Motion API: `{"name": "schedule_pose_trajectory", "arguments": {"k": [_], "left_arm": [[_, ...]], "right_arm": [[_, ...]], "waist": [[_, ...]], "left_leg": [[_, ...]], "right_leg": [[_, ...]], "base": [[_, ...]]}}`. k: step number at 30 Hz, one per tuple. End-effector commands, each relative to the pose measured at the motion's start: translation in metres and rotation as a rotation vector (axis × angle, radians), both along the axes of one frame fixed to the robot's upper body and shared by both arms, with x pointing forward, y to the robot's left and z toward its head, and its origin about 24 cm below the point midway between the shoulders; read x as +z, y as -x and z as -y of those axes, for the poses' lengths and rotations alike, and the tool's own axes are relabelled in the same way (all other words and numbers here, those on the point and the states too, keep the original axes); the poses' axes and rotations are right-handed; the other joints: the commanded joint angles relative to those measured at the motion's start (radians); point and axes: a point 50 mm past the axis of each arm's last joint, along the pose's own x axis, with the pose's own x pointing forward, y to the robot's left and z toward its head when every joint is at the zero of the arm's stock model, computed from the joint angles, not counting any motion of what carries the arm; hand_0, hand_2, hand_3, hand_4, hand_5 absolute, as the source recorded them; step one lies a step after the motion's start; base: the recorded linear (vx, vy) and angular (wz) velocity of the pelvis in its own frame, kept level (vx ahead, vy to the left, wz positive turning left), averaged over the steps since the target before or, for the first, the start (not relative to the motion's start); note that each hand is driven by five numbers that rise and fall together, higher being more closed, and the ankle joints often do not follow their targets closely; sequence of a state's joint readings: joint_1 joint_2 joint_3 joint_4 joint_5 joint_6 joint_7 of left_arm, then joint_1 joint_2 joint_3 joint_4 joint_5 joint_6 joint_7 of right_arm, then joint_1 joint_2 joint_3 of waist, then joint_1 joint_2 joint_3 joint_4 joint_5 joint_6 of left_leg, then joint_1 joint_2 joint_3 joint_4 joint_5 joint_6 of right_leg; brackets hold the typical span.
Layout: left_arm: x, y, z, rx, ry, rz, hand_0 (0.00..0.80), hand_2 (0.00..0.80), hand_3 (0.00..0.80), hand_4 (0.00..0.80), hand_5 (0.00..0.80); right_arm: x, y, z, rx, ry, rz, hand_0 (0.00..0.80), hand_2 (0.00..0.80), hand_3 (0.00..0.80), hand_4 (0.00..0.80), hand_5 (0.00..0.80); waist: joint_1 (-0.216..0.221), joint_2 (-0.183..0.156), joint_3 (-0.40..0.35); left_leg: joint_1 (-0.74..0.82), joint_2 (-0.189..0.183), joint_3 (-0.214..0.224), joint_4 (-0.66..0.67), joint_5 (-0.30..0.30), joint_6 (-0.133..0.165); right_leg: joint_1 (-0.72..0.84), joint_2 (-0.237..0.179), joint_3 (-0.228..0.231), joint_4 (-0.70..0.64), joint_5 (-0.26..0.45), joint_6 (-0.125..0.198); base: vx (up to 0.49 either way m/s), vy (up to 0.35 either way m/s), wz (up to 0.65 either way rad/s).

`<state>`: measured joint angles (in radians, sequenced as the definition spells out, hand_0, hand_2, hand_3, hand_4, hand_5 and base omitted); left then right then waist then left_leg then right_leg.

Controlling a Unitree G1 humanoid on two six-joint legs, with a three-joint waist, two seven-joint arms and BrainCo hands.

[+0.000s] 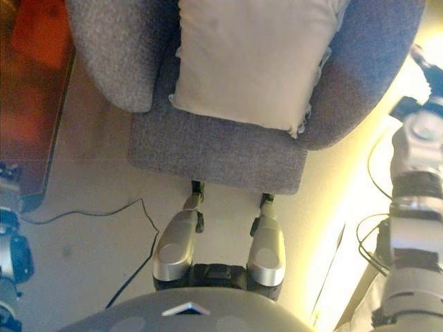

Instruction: Pick up the cushion and take it to the sofa

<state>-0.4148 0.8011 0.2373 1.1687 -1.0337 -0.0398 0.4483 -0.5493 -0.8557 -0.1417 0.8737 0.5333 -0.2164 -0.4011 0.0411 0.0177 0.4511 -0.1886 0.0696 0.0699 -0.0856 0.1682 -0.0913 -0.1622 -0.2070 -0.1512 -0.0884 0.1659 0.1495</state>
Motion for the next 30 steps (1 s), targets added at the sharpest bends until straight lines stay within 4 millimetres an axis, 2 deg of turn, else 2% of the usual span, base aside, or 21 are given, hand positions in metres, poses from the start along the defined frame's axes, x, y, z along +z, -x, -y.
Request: {"name": "schedule_pose_trajectory", "arguments": {"k": [1,4,8,10,12,14,15,17,18,21,24,26,30], "left_arm": [[-0.020,0.028,-0.005,0.013,-0.001,-0.122,0.000,0.000,0.000,0.000,0.000],[-0.031,0.049,-0.009,0.033,0.009,-0.149,0.000,0.000,0.000,0.000,0.000],[-0.040,0.075,-0.015,0.058,0.022,-0.194,0.000,0.000,0.000,0.000,0.000],[-0.051,0.085,-0.011,0.028,0.053,-0.242,0.000,0.000,0.000,0.000,0.000],[-0.068,0.098,-0.002,-0.008,0.080,-0.292,0.000,0.000,0.000,0.000,0.000],[-0.087,0.114,0.010,-0.038,0.127,-0.368,0.000,0.000,0.000,0.000,0.000],[-0.104,0.128,0.022,-0.079,0.176,-0.444,0.000,0.000,0.000,0.000,0.000],[-0.129,0.146,0.045,-0.158,0.249,-0.538,0.000,0.000,0.000,0.000,0.000],[-0.144,0.154,0.063,-0.228,0.289,-0.597,0.000,0.000,0.000,0.000,0.000],[-0.173,0.166,0.108,-0.404,0.413,-0.700,0.000,0.000,0.000,0.000,0.000],[-0.193,0.178,0.150,-0.595,0.554,-0.799,0.000,0.000,0.000,0.000,0.000],[-0.202,0.183,0.173,-0.665,0.607,-0.826,0.000,0.000,0.000,0.000,0.000],[-0.211,0.174,0.207,-0.798,0.658,-0.810,0.000,0.000,0.000,0.000,0.000]], "right_arm": [[-0.001,0.028,0.022,-0.061,0.111,-0.101,0.000,0.000,0.000,0.000,0.000],[-0.015,0.049,0.034,-0.101,0.100,-0.162,0.000,0.000,0.000,0.000,0.000],[-0.049,0.078,0.045,-0.180,-0.004,-0.209,0.000,0.000,0.000,0.000,0.000],[-0.074,0.088,0.043,-0.196,-0.041,-0.289,0.000,0.000,0.000,0.000,0.000],[-0.112,0.106,0.036,-0.195,-0.103,-0.450,0.000,0.000,0.000,0.000,0.000],[-0.155,0.132,0.026,-0.187,-0.213,-0.593,0.000,0.000,0.000,0.000,0.000],[-0.184,0.153,0.015,-0.175,-0.293,-0.680,0.000,0.000,0.000,0.000,0.000],[-0.223,0.180,-0.011,-0.141,-0.389,-0.802,0.000,0.000,0.000,0.000,0.000],[-0.248,0.196,-0.033,-0.107,-0.439,-0.914,0.000,0.000,0.000,0.000,0.000],[-0.289,0.225,-0.084,0.050,-0.514,-1.194,0.000,0.000,0.000,0.000,0.000],[-0.312,0.243,-0.126,0.175,-0.615,-1.352,0.000,0.000,0.000,0.000,0.000],[-0.320,0.248,-0.146,0.236,-0.651,-1.403,0.000,0.000,0.000,0.000,0.000],[-0.329,0.247,-0.175,0.340,-0.657,-1.450,0.000,0.000,0.000,0.000,0.000]], "waist": [[-0.038,-0.036,-0.139],[-0.040,-0.047,-0.173],[-0.041,-0.060,-0.216],[-0.044,-0.059,-0.235],[-0.049,-0.057,-0.255],[-0.052,-0.053,-0.274],[-0.053,-0.050,-0.288],[-0.053,-0.047,-0.308],[-0.055,-0.045,-0.321],[-0.054,-0.039,-0.344],[-0.054,-0.028,-0.358],[-0.058,-0.025,-0.365],[-0.062,-0.020,-0.376]], "left_leg": [[0.035,-0.012,0.004,0.050,-0.176,-0.021],[0.062,-0.008,0.005,0.045,-0.183,-0.018],[0.099,-0.003,0.009,0.032,-0.189,-0.017],[0.116,-0.002,0.011,0.026,-0.191,-0.015],[0.134,-0.003,0.011,0.021,-0.191,-0.012],[0.151,-0.004,0.010,0.017,-0.192,-0.008],[0.163,-0.005,0.007,0.015,-0.193,-0.005],[0.184,-0.006,0.005,0.013,-0.197,0.001],[0.197,-0.007,0.006,0.012,-0.199,0.004],[0.232,-0.008,0.010,0.006,-0.206,0.008],[0.258,-0.013,0.010,0.000,-0.210,0.014],[0.276,-0.016,0.013,-0.001,-0.215,0.020],[0.312,-0.017,0.020,-0.002,-0.225,0.027]], "right_leg": [[-0.019,0.007,-0.010,0.063,-0.125,0.014],[0.011,0.016,-0.004,0.053,-0.129,0.011],[0.045,0.023,0.000,0.043,-0.130,0.014],[0.060,0.027,0.002,0.042,-0.133,0.014],[0.079,0.031,0.004,0.042,-0.137,0.013],[0.098,0.036,0.004,0.042,-0.143,0.010],[0.112,0.039,0.005,0.043,-0.148,0.007],[0.134,0.042,0.005,0.040,-0.150,0.002],[0.148,0.045,0.007,0.038,-0.152,-0.002],[0.184,0.051,0.004,0.037,-0.160,-0.010],[0.215,0.053,-0.002,0.039,-0.169,-0.016],[0.234,0.054,-0.002,0.038,-0.172,-0.019],[0.272,0.055,-0.007,0.041,-0.183,-0.024]], "base": [[0.062,-0.055,-0.15],[0.090,-0.067,-0.07],[0.076,-0.068,-0.06],[0.053,-0.031,-0.02],[0.055,-0.014,-0.01],[0.075,-0.015,0.01],[0.105,-0.030,0.04],[0.128,-0.034,0.03],[0.138,-0.028,0.00],[0.081,-0.021,0.00],[0.036,-0.009,0.00],[0.060,0.006,-0.02],[0.052,0.012,-0.02]]}}
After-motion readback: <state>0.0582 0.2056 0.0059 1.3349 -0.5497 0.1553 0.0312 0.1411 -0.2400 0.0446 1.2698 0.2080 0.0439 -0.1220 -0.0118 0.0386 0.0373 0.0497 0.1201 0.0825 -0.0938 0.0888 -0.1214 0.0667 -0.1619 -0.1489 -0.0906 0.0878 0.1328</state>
